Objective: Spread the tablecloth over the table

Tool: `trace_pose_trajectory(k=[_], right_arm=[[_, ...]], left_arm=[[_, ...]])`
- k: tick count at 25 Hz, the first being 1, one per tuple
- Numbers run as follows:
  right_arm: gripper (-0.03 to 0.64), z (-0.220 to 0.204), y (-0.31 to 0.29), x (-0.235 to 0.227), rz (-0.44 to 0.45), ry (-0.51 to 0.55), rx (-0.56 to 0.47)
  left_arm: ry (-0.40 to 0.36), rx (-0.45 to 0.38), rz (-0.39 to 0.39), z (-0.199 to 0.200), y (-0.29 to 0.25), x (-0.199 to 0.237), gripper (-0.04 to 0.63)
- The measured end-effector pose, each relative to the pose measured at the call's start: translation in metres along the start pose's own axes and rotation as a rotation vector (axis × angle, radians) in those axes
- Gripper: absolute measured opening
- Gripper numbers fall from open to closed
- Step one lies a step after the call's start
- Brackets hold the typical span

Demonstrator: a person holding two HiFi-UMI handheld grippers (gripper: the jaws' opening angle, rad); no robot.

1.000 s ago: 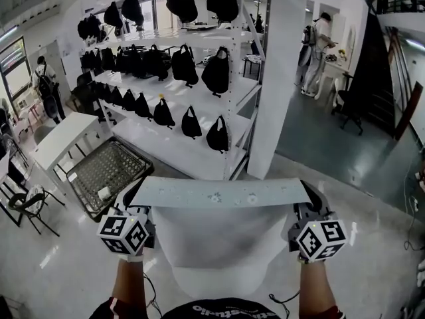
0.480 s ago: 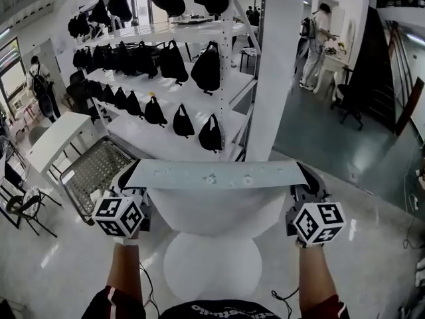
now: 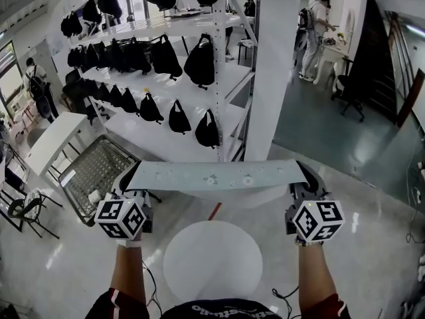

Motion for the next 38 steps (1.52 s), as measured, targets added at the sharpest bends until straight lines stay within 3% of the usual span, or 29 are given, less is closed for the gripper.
trace_pose_trajectory(k=[9,31,38], right_arm=[[0.026,-0.026,0.012,0.007,-0.011,-0.023,0.067],[0.026,-0.070,0.115,0.036,-0.068,-0.060,0.151],[0.026,-0.090,0.141,0.049,-0.098,-0.069,0.190]], left_arm=[[0.030,0.058,-0.004,-0.024,0.017,0.000,0.025],[0.044,0.151,-0.068,-0.064,0.107,-0.025,0.026],[-0.039,0.203,-0.091,-0.086,0.136,-0.026,0.026]])
Point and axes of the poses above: the fingertips, and each gripper's own axes: y backward along the fingers, x to its left, z out of its top, the point moved 1 cm from there along y, backward along the fingers, and after that the axes turned 1 degree about -z, right-handed, at the moved point
